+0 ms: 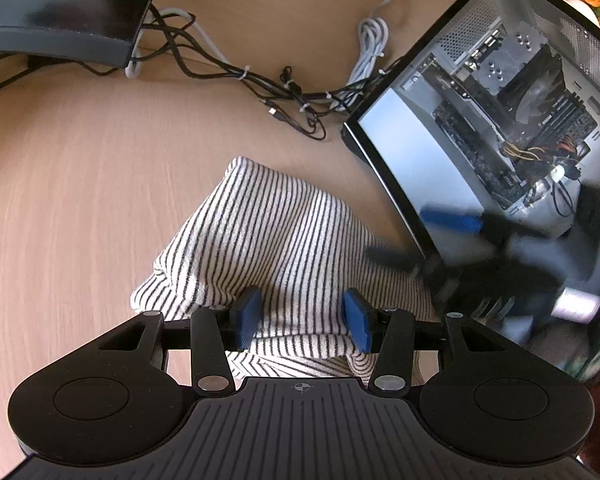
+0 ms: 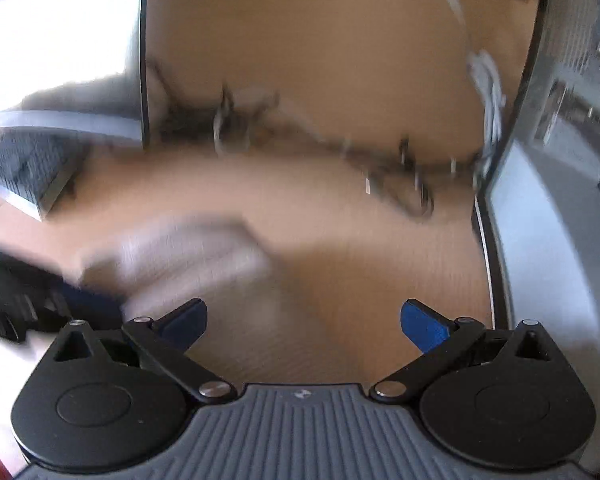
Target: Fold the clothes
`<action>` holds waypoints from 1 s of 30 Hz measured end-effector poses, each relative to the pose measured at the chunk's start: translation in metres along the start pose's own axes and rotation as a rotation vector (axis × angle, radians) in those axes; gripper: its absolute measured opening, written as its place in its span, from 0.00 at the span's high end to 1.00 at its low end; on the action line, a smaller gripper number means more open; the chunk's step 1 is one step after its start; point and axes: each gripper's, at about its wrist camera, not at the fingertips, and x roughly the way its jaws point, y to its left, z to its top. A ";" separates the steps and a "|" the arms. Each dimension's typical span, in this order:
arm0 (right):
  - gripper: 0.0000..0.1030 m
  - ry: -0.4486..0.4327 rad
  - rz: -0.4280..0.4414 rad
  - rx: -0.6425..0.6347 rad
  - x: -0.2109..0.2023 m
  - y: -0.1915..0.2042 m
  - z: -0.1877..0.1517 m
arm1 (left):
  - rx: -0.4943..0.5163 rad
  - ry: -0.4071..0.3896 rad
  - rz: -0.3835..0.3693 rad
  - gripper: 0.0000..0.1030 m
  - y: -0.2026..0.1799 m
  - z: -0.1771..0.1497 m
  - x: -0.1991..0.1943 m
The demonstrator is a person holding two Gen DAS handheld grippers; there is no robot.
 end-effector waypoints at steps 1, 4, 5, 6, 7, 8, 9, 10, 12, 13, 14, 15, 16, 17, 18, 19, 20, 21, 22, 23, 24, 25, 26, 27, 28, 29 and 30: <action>0.00 0.013 -0.018 0.000 0.006 0.004 -0.009 | 0.002 0.002 -0.002 0.51 0.000 0.000 0.000; 0.00 -0.033 -0.043 0.068 0.005 0.008 -0.021 | 0.020 0.003 0.001 0.51 -0.001 -0.001 0.001; 0.00 -0.031 -0.051 0.082 0.005 0.009 -0.022 | 0.027 0.003 0.003 0.51 -0.002 -0.001 0.001; 0.00 -0.029 -0.058 0.096 0.004 0.009 -0.022 | 0.033 0.005 0.002 0.51 -0.002 -0.001 0.001; 0.00 -0.027 -0.066 0.110 0.003 0.010 -0.023 | 0.038 0.007 0.001 0.51 -0.002 -0.001 0.001; 0.00 -0.025 -0.073 0.124 0.002 0.011 -0.023 | 0.042 0.007 -0.001 0.51 -0.002 -0.001 0.001; 0.00 -0.023 -0.081 0.138 0.001 0.012 -0.024 | 0.046 0.007 -0.003 0.51 -0.001 -0.001 0.001; 0.00 -0.021 -0.089 0.152 0.000 0.012 -0.024 | 0.050 0.005 -0.006 0.51 -0.001 -0.002 0.001; 0.00 -0.017 -0.104 0.180 -0.001 0.014 -0.026 | 0.058 0.000 -0.014 0.51 0.000 -0.003 0.000; 0.00 -0.015 -0.111 0.194 -0.002 0.015 -0.026 | 0.062 -0.003 -0.018 0.51 0.000 -0.003 0.000; 0.00 -0.014 -0.121 0.202 -0.003 0.016 -0.027 | 0.066 -0.005 -0.022 0.51 0.001 -0.004 0.000; 0.00 -0.014 -0.135 0.199 -0.004 0.019 -0.027 | 0.070 -0.008 -0.026 0.51 0.001 -0.005 0.000; 0.00 -0.015 -0.149 0.196 -0.006 0.021 -0.028 | 0.074 -0.010 -0.030 0.51 0.002 -0.005 0.000; 0.00 -0.015 -0.163 0.194 -0.007 0.023 -0.029 | 0.079 -0.015 -0.036 0.51 0.003 -0.006 -0.001; 0.00 -0.015 -0.176 0.191 -0.008 0.026 -0.030 | 0.082 -0.022 -0.045 0.51 0.004 -0.008 -0.001; 0.00 -0.015 -0.191 0.182 -0.009 0.028 -0.030 | 0.083 -0.029 -0.053 0.51 0.006 -0.009 -0.002; 0.00 -0.013 -0.208 0.162 -0.010 0.032 -0.029 | 0.079 -0.038 -0.059 0.51 0.007 -0.011 -0.002; 0.00 -0.011 -0.226 0.142 -0.011 0.035 -0.027 | 0.070 -0.046 -0.064 0.51 0.009 -0.012 -0.002; 0.00 -0.015 -0.241 0.110 -0.012 0.039 -0.026 | 0.058 -0.055 -0.066 0.51 0.010 -0.013 -0.002; 0.00 -0.028 -0.252 0.057 -0.013 0.043 -0.027 | 0.046 -0.064 -0.061 0.51 0.009 -0.014 -0.002; 0.00 -0.042 -0.263 0.003 -0.014 0.048 -0.027 | 0.034 -0.074 -0.053 0.51 0.008 -0.016 -0.002; 0.00 -0.050 -0.254 -0.022 -0.015 0.047 -0.027 | 0.026 -0.085 -0.044 0.51 0.007 -0.017 -0.002; 0.00 -0.047 -0.206 0.007 -0.013 0.038 -0.029 | 0.019 -0.100 -0.032 0.51 0.006 -0.020 -0.003; 0.00 -0.044 -0.158 0.035 -0.011 0.028 -0.030 | 0.007 -0.119 -0.014 0.51 0.003 -0.024 -0.003; 0.00 -0.041 -0.110 0.063 -0.009 0.019 -0.031 | -0.007 -0.140 0.007 0.51 0.000 -0.027 -0.003; 0.00 -0.038 -0.062 0.091 -0.007 0.010 -0.032 | -0.025 -0.161 0.026 0.51 -0.002 -0.029 -0.002; 0.00 -0.036 -0.014 0.119 -0.006 0.000 -0.034 | -0.049 -0.184 0.045 0.50 -0.005 -0.032 -0.001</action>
